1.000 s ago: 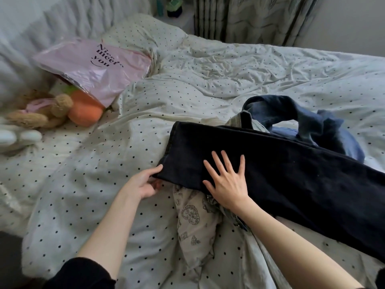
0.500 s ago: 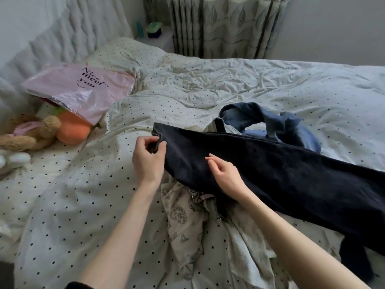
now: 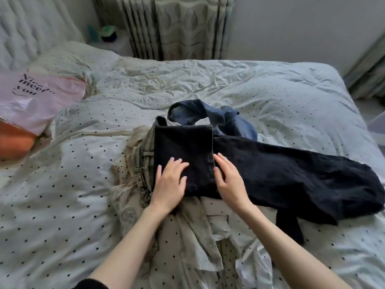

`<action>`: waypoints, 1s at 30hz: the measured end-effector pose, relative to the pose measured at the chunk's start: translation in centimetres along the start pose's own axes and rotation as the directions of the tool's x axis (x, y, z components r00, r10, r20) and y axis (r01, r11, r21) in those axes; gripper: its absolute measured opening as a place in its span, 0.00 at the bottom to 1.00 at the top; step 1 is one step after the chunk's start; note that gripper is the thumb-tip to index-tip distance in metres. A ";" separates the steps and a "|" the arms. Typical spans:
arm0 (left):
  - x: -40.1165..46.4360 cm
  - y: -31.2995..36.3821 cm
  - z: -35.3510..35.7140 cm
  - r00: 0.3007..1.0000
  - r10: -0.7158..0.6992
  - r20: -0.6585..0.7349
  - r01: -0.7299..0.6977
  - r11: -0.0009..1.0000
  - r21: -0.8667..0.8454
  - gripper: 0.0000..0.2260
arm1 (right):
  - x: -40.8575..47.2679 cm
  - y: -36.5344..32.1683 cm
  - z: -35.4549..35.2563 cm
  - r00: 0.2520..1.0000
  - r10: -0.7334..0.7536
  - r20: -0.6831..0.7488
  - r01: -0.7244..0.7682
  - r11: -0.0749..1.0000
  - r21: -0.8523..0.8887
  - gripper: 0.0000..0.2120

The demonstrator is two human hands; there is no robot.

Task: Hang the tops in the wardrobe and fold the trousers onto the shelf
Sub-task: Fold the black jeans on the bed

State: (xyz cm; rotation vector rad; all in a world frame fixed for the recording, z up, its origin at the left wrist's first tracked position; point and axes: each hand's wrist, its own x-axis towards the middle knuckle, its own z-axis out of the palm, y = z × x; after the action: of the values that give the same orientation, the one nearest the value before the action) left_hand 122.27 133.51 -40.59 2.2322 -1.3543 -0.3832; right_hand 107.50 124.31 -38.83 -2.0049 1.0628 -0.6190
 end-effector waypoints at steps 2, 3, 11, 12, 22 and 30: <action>0.5 -2.1 -1.1 0.962 -0.201 -0.185 0.187 0.978 -0.091 0.23 | -0.1 0.1 2.5 0.962 -0.226 0.154 0.259 0.933 -0.251 0.21; 0.9 -3.1 -1.5 0.934 -0.323 -0.151 0.296 0.939 -0.175 0.25 | 0.1 0.2 4.0 0.937 -0.277 0.212 0.337 0.876 -0.344 0.22; 1.6 -4.1 -2.2 0.813 -0.557 0.169 0.545 0.628 -0.555 0.14 | 0.6 0.6 7.3 0.925 0.004 0.380 0.201 0.844 -0.498 0.28; 1.4 -3.6 -2.7 0.854 -0.511 0.097 0.483 0.708 -0.516 0.13 | 0.8 0.1 6.8 0.930 0.029 0.366 0.120 0.918 -0.378 0.26; 1.8 12.7 -1.0 0.998 0.059 0.035 -0.048 0.960 -0.276 0.25 | -0.5 2.6 -8.8 0.876 0.482 -0.014 -0.387 0.721 0.574 0.11; 1.9 15.8 10.6 0.932 0.171 0.321 -0.112 0.975 -0.193 0.17 | -1.1 10.1 -12.9 0.976 0.196 -0.094 -0.192 0.980 0.050 0.20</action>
State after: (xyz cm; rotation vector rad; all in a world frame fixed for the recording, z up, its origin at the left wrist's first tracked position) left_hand 106.30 122.92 -40.76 1.9729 -1.5771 -0.8264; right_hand 93.13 116.47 -39.50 -1.8241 1.2780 -0.6349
